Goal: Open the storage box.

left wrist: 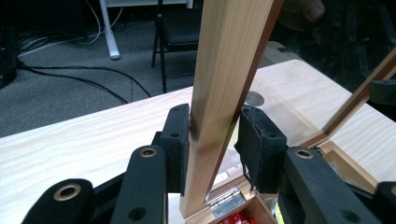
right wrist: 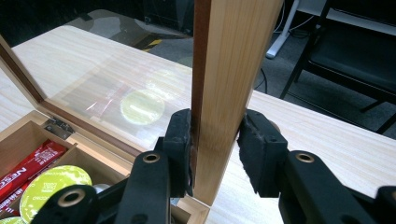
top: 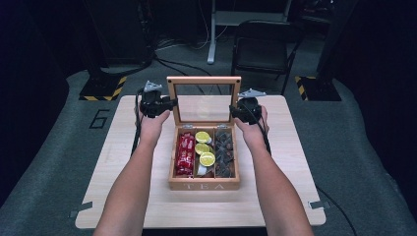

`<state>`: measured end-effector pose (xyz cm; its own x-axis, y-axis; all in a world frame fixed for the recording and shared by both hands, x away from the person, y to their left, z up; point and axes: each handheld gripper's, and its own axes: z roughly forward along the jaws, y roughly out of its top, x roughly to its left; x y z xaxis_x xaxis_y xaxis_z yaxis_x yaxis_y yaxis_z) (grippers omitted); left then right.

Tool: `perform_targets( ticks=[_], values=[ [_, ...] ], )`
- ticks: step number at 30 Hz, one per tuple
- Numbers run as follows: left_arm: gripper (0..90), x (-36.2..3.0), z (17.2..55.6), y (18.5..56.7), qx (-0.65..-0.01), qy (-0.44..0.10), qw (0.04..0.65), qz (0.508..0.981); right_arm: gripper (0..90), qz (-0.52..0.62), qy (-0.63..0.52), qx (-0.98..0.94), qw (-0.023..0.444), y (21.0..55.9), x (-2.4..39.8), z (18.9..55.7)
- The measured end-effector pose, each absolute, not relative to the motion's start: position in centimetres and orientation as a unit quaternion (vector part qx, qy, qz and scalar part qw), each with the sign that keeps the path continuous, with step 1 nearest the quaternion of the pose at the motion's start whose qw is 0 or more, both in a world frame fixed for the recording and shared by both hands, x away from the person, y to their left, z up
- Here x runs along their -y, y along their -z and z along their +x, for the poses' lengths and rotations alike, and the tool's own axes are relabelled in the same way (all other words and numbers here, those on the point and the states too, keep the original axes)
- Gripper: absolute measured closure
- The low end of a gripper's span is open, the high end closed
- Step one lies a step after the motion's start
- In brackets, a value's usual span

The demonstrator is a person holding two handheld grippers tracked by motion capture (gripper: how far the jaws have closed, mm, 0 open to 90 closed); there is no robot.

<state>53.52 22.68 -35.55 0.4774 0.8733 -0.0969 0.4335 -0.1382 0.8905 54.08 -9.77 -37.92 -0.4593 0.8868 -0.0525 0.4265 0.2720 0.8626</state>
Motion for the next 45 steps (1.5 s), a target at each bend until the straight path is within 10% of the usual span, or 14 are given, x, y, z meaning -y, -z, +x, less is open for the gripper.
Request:
perform_targets(
  ticks=[45],
  values=[
    [55.8,-24.0,51.9,36.6,-0.445,-0.19,0.482,0.73,63.3,0.476,-0.396,-0.737,0.27,37.9,9.1,56.5]
  ],
)
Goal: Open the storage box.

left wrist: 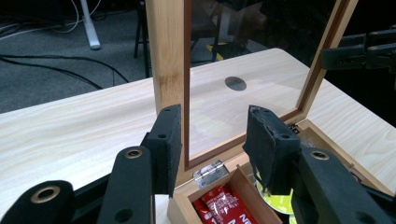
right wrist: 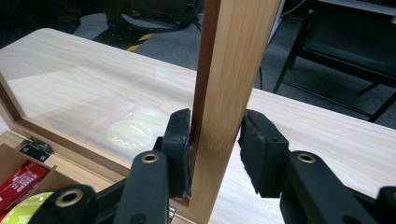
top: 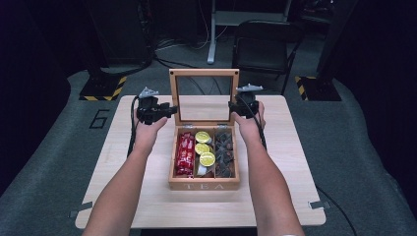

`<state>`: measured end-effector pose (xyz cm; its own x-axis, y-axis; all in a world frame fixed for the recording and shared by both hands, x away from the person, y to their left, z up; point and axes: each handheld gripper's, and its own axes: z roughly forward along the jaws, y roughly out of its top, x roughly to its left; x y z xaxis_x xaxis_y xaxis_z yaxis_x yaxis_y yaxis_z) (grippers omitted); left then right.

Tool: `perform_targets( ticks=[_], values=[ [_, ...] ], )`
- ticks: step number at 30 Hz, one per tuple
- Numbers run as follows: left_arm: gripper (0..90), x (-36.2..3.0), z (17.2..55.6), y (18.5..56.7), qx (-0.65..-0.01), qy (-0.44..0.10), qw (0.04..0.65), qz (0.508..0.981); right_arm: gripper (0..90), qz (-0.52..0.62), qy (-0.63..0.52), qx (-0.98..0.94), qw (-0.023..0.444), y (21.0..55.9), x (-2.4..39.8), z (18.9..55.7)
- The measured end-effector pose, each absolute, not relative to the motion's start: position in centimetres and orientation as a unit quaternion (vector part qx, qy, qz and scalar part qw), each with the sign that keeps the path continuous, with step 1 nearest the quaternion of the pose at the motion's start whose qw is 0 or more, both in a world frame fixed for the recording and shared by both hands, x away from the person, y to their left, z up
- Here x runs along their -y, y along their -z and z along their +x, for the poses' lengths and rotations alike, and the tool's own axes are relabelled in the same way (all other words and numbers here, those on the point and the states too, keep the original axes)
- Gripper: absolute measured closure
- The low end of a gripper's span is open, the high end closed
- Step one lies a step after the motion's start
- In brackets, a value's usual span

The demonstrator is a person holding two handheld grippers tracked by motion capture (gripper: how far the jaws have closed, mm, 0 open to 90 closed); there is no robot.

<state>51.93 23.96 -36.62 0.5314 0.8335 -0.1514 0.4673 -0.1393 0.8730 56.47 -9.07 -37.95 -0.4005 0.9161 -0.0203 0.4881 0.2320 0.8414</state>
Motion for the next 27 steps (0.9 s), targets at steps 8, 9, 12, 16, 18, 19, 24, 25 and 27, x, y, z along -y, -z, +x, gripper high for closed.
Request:
perform_targets(
  ticks=[8,9,12,16,18,19,24,25,27],
  values=[
    [55.5,-24.3,51.9,37.0,-0.452,-0.187,0.484,0.726,62.8,0.482,-0.391,-0.733,0.278,38.0,8.9,56.5],
    [55.4,-24.4,51.9,37.0,-0.453,-0.187,0.482,0.727,63.0,0.483,-0.391,-0.732,0.28,37.9,8.9,56.5],
    [55.2,-24.4,51.8,37.0,-0.454,-0.186,0.482,0.726,61.2,0.485,-0.401,-0.727,0.275,37.7,9.1,56.3],
    [55.2,-24.6,51.7,37.3,-0.456,-0.185,0.487,0.722,59.3,0.483,-0.4,-0.731,0.27,37.6,9.1,55.7],
    [55.2,-24.8,51.7,37.4,-0.458,-0.185,0.485,0.722,58.8,0.475,-0.403,-0.735,0.268,37.7,9.0,55.4],
    [55.2,-24.9,51.7,37.5,-0.46,-0.184,0.484,0.721,58.3,0.472,-0.404,-0.736,0.269,37.8,8.9,55.2],
    [54.4,-25.1,51.5,37.4,-0.457,-0.188,0.485,0.721,56.0,0.456,-0.415,-0.742,0.263,37.6,8.3,54.1],
    [54.3,-25.2,51.4,37.3,-0.456,-0.188,0.482,0.724,55.5,0.449,-0.416,-0.746,0.263,37.5,8.3,53.9],
    [53.8,-25.2,51.4,37.3,-0.455,-0.191,0.482,0.724,54.5,0.444,-0.418,-0.749,0.259,37.3,8.1,53.5]
  ],
)
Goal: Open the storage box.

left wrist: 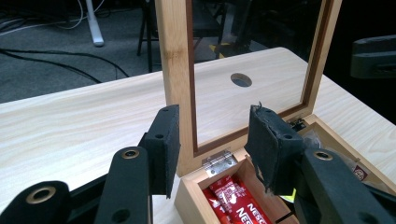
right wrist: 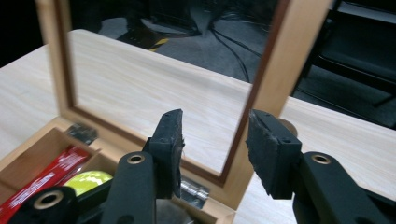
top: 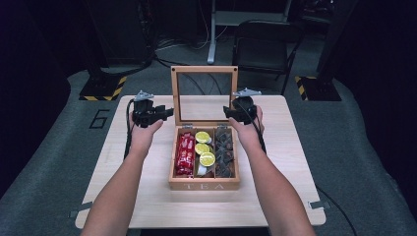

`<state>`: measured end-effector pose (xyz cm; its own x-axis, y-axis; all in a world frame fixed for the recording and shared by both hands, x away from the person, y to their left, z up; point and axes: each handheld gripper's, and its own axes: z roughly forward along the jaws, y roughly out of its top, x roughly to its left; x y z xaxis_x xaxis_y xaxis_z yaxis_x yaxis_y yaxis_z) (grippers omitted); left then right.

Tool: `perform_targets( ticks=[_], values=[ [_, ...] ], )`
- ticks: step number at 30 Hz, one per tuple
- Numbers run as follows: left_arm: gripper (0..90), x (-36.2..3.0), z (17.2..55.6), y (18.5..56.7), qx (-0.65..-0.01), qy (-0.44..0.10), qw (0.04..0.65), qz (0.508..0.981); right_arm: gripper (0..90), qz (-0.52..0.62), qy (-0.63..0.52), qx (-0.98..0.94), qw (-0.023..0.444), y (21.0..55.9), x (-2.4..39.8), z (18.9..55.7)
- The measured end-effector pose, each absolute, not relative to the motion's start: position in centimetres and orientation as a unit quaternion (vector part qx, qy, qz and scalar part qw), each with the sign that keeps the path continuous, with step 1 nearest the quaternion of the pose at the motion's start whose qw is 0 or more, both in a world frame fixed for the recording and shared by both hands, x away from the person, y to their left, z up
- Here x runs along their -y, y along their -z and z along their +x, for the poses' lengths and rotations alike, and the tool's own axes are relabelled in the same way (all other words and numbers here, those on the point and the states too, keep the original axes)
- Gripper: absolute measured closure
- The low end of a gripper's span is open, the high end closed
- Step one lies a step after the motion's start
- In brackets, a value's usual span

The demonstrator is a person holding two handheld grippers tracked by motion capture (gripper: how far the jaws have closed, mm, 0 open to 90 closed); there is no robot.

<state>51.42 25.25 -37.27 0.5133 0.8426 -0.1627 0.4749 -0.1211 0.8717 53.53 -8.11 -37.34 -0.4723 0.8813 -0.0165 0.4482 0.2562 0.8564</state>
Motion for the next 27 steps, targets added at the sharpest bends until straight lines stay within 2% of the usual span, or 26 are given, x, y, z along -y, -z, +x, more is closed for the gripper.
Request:
perform_targets(
  ticks=[11,19,27],
  values=[
    [51.4,-25.4,51.0,36.7,-0.456,-0.191,0.486,0.721,47.1,0.4,-0.431,-0.773,0.239,36.7,7.9,51.3],
    [49.6,-25.3,50.9,36.6,-0.462,-0.189,0.48,0.722,42.1,0.376,-0.423,-0.794,0.22,37.7,7.6,49.9],
    [47.0,-25.2,50.6,36.7,-0.461,-0.189,0.48,0.722,41.4,0.347,-0.42,-0.811,0.214,37.9,7.0,48.3]
  ],
)
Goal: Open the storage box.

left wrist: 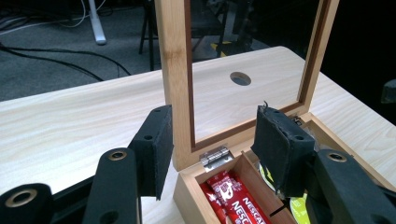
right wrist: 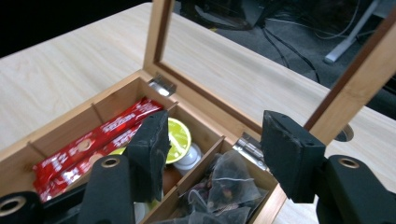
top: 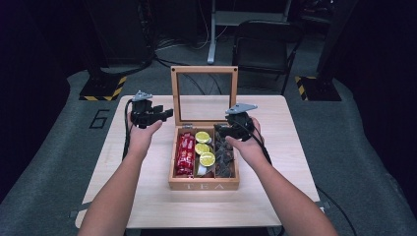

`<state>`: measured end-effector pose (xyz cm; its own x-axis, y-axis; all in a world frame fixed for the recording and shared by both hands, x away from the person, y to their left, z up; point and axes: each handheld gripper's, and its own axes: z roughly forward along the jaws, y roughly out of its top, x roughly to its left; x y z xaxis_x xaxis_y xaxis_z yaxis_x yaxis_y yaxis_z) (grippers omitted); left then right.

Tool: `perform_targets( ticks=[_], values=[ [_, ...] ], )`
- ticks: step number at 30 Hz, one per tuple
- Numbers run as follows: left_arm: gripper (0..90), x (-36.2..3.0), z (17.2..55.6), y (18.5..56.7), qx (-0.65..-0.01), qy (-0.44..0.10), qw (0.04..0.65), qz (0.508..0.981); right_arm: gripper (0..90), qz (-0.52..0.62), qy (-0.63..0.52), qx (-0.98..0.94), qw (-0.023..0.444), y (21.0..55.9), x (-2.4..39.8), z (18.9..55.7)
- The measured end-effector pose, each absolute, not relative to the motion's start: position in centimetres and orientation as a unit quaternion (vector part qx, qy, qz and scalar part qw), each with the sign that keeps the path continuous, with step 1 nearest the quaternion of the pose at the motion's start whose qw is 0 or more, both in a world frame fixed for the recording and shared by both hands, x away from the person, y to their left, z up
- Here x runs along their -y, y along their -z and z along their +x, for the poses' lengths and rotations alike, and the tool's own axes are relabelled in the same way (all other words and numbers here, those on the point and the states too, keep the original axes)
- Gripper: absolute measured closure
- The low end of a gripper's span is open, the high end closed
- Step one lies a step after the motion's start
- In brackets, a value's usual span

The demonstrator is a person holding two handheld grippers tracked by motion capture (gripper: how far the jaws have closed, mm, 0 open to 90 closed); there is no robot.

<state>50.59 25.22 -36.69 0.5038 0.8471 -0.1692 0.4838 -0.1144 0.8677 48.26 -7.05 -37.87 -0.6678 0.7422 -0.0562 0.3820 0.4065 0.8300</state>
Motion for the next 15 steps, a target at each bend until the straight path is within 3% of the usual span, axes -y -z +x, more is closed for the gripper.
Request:
perform_targets(
  ticks=[15],
  values=[
    [44.3,-25.2,50.3,36.3,-0.461,-0.189,0.48,0.722,36.8,0.306,-0.417,-0.837,0.18,39.8,6.4,45.5]
  ],
)
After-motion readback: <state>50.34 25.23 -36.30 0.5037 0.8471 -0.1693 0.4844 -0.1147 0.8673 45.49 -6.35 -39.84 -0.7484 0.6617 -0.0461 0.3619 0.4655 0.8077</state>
